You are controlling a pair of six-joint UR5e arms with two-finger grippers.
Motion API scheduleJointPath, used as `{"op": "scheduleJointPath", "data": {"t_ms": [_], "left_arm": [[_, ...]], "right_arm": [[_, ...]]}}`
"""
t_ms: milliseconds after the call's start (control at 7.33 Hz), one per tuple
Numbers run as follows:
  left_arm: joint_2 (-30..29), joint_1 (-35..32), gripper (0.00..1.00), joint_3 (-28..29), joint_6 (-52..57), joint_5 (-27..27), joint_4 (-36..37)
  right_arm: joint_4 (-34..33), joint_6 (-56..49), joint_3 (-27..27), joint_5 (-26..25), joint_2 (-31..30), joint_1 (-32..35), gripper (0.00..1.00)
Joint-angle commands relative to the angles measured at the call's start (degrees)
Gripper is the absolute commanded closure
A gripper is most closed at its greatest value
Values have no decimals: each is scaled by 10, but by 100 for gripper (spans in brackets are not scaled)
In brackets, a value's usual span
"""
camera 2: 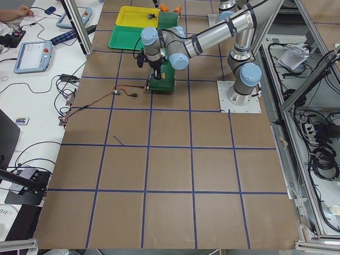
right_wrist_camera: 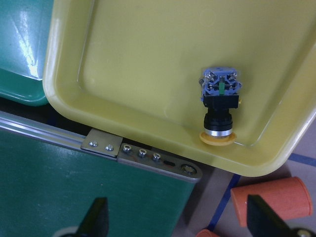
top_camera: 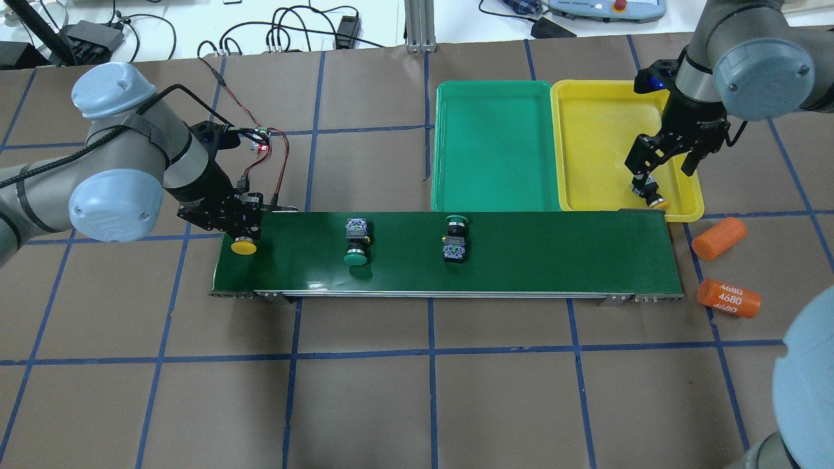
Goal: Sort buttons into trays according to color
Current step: 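Place a yellow button on the belt with left gripper while right returns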
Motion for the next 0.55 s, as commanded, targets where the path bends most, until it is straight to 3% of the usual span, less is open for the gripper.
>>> {"op": "scheduleJointPath", "data": {"t_ms": [0, 136, 273, 409], "left_arm": [[2, -20, 100, -24, -17, 0, 15], [-6, -20, 100, -34, -13, 0, 44], [-5, -20, 78, -42, -17, 0, 65], [-12, -20, 1, -45, -20, -7, 81]], "right_arm": [[1, 2, 2, 2, -1, 2, 2], [2, 5, 2, 8, -1, 2, 2], [2, 5, 2, 9, -1, 2, 2], [2, 5, 2, 9, -1, 2, 2]]}}
